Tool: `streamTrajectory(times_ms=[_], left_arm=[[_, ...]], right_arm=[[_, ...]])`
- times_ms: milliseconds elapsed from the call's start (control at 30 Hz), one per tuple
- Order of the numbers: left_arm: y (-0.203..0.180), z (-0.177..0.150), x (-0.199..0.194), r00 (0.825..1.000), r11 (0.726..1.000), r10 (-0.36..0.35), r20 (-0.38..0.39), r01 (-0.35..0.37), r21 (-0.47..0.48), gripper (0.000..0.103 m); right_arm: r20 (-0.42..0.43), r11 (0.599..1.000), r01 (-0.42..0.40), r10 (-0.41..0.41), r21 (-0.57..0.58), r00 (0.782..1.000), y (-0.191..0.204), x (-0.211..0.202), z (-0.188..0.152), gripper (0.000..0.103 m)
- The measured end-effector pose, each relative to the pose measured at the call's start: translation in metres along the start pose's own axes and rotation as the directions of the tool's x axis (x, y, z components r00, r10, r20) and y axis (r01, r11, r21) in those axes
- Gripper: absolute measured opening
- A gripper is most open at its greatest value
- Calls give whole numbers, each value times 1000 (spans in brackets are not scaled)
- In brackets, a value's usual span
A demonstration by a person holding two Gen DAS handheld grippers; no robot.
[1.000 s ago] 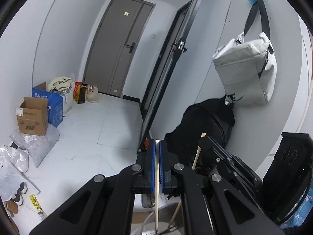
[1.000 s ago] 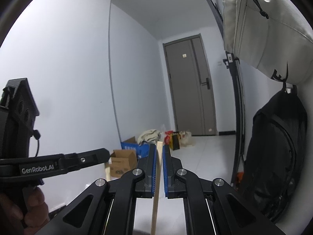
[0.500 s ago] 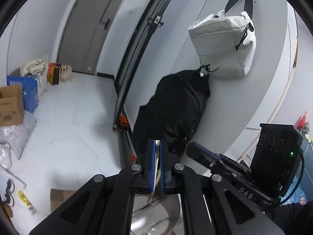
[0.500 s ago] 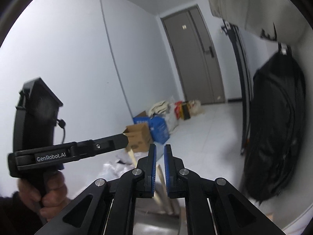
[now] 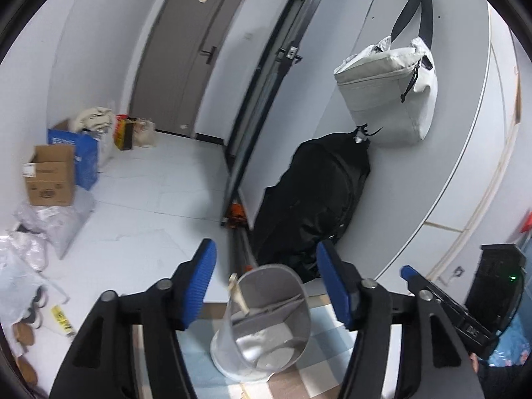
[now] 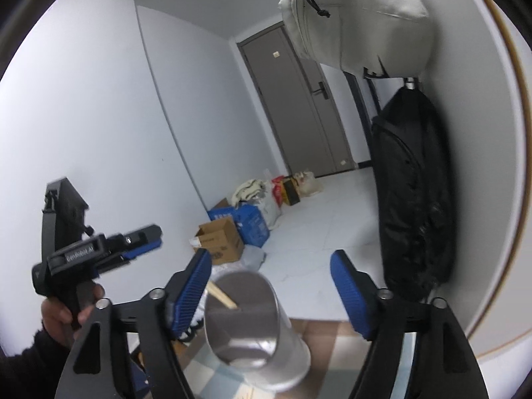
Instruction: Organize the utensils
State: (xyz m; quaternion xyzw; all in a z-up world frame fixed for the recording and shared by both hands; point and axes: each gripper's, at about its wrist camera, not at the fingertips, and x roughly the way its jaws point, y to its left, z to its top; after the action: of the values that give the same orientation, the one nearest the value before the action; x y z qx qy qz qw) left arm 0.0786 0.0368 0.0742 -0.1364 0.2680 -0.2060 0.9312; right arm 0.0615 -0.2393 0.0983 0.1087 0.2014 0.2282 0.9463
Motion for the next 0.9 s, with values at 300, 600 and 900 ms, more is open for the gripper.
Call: streamTrajectory(times_ms=[300,600,900], left_arm=[[3,-46,-21,988,989,132,-86,-136,-53,70],[25,-103,-17,939,956,248,-238,-276,-96,76],[33,-150,19,857,950,252,-449,-308,-55,76]], right_arm=[[-68,999,-28,26,-24,997,20,-19,-30,88],[-209,998,-65,59,-23,976,36,-10,-64,100],[-293,999,-24,32,30,956,33,-8,-87,100]])
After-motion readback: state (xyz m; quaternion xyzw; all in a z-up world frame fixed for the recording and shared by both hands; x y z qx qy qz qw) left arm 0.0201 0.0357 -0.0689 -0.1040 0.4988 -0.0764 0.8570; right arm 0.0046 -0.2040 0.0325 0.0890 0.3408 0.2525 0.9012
